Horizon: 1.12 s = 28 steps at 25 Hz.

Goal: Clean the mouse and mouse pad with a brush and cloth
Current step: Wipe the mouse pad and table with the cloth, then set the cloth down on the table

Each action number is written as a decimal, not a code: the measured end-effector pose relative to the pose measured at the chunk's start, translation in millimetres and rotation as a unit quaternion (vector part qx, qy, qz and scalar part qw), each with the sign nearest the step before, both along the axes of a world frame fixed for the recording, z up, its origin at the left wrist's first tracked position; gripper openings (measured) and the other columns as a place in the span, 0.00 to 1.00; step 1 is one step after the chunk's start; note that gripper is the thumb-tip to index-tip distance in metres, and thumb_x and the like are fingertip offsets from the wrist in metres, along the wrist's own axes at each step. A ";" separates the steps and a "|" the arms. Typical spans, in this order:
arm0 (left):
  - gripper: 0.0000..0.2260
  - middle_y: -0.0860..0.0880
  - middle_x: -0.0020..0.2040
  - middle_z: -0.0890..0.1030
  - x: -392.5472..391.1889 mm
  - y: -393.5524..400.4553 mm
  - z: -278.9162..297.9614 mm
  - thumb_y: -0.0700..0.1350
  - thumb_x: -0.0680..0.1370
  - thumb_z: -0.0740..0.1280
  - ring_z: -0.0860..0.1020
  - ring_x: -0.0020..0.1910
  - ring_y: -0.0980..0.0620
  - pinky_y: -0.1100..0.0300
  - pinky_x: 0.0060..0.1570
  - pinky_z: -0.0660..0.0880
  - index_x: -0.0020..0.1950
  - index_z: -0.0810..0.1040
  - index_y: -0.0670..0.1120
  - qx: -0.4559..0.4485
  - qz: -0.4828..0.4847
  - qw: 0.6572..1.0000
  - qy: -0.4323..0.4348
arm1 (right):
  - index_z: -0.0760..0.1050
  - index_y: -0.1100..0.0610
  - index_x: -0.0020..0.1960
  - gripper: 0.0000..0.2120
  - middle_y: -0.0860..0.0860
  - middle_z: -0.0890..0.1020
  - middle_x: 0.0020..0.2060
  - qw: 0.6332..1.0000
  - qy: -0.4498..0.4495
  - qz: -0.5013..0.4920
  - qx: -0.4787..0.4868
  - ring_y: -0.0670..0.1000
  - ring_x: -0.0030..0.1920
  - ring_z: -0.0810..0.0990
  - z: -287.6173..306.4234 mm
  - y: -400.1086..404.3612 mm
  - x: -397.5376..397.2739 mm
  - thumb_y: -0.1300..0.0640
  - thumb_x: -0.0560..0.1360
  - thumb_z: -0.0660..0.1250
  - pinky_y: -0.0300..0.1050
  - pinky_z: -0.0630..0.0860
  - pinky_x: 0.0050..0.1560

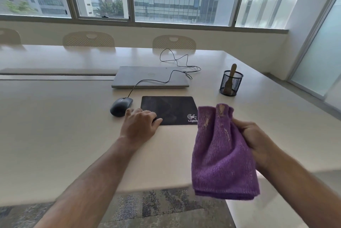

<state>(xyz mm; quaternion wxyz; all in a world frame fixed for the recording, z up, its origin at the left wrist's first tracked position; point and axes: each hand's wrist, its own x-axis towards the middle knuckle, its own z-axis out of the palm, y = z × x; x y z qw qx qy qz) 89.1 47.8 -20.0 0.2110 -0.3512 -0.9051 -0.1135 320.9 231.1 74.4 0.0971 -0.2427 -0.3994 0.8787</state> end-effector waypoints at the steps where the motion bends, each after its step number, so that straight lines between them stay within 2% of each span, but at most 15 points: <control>1: 0.18 0.54 0.44 0.84 -0.3 1.3 0.2 0.61 0.79 0.59 0.79 0.47 0.47 0.47 0.55 0.68 0.43 0.81 0.52 -0.003 0.005 1.000 0.003 | 0.81 0.63 0.42 0.20 0.57 0.81 0.29 1.000 -0.004 -0.030 0.006 0.55 0.27 0.82 0.4 9.2 -4.2 0.52 0.82 0.58 0.50 0.83 0.29; 4: 0.18 0.53 0.42 0.83 -3.5 8.3 3.6 0.60 0.79 0.58 0.79 0.46 0.46 0.49 0.50 0.71 0.43 0.82 0.51 0.006 0.006 1.000 0.004 | 0.79 0.64 0.35 0.29 0.58 0.78 0.25 0.997 -0.012 -0.073 0.027 0.56 0.23 0.80 4.8 36.0 -8.3 0.42 0.80 0.58 0.51 0.78 0.36; 5: 0.17 0.53 0.42 0.83 -6.4 11.1 4.8 0.59 0.79 0.59 0.79 0.46 0.46 0.50 0.49 0.71 0.44 0.82 0.51 0.017 0.003 1.000 0.000 | 0.80 0.65 0.33 0.30 0.58 0.79 0.25 0.997 -0.015 -0.067 0.029 0.57 0.23 0.81 8.4 43.9 -8.7 0.41 0.79 0.59 0.52 0.77 0.38; 7: 0.16 0.53 0.44 0.83 -13.7 17.7 7.4 0.58 0.79 0.59 0.79 0.48 0.46 0.50 0.49 0.73 0.46 0.82 0.51 0.048 0.001 0.999 -0.016 | 0.81 0.65 0.39 0.18 0.58 0.82 0.28 0.996 -0.023 -0.052 0.068 0.57 0.25 0.81 11.3 64.3 -13.4 0.52 0.79 0.63 0.52 0.82 0.35; 9: 0.13 0.52 0.50 0.84 -22.8 25.1 10.9 0.56 0.79 0.62 0.78 0.53 0.45 0.50 0.53 0.73 0.51 0.83 0.51 0.077 0.002 0.996 -0.044 | 0.78 0.65 0.46 0.08 0.59 0.83 0.31 0.993 -0.048 -0.058 0.093 0.57 0.27 0.82 9.6 94.3 -24.3 0.62 0.78 0.63 0.52 0.84 0.32; 11: 0.14 0.52 0.60 0.82 -32.8 31.6 11.6 0.55 0.79 0.65 0.75 0.62 0.46 0.50 0.60 0.71 0.60 0.81 0.50 0.086 -0.002 0.993 -0.082 | 0.77 0.65 0.47 0.07 0.58 0.83 0.31 0.987 -0.078 -0.070 0.120 0.57 0.28 0.82 8.3 127.6 -37.1 0.63 0.78 0.61 0.53 0.84 0.33; 13: 0.21 0.53 0.71 0.75 -42.8 35.8 8.2 0.58 0.79 0.64 0.69 0.71 0.50 0.51 0.69 0.66 0.70 0.75 0.52 0.054 -0.006 0.992 -0.116 | 0.76 0.65 0.46 0.08 0.58 0.83 0.29 0.979 -0.103 -0.077 0.156 0.56 0.26 0.82 10.5 161.8 -49.3 0.63 0.79 0.60 0.52 0.84 0.31; 16: 0.28 0.55 0.78 0.63 -51.9 37.5 2.7 0.64 0.80 0.58 0.58 0.78 0.55 0.54 0.75 0.57 0.77 0.64 0.55 0.002 0.007 0.988 -0.155 | 0.75 0.66 0.49 0.07 0.59 0.82 0.30 0.965 -0.156 -0.065 0.202 0.57 0.27 0.82 1.7 213.4 -66.0 0.63 0.79 0.61 0.52 0.84 0.31; 20: 0.28 0.55 0.79 0.61 -52.4 39.1 0.2 0.65 0.80 0.56 0.56 0.78 0.56 0.55 0.76 0.53 0.78 0.64 0.56 -0.009 0.016 0.986 -0.167 | 0.75 0.65 0.56 0.09 0.63 0.82 0.39 0.934 -0.251 -0.018 0.255 0.59 0.31 0.83 -17.2 263.3 -74.0 0.63 0.78 0.65 0.57 0.84 0.35; 24: 0.27 0.57 0.78 0.62 -50.1 39.7 0.8 0.64 0.80 0.58 0.56 0.78 0.57 0.57 0.76 0.52 0.77 0.65 0.57 0.010 0.022 0.984 -0.175 | 0.78 0.65 0.52 0.04 0.63 0.83 0.36 0.889 -0.313 0.021 0.333 0.59 0.30 0.83 -25.8 290.8 -69.4 0.66 0.78 0.66 0.58 0.84 0.35; 28: 0.26 0.57 0.78 0.63 -48.5 38.8 2.6 0.64 0.79 0.59 0.56 0.78 0.57 0.57 0.76 0.52 0.76 0.66 0.57 0.016 0.021 0.983 -0.180 | 0.79 0.65 0.52 0.05 0.63 0.84 0.37 0.854 -0.337 0.043 0.394 0.58 0.31 0.83 -21.0 307.9 -56.6 0.69 0.77 0.66 0.54 0.83 0.36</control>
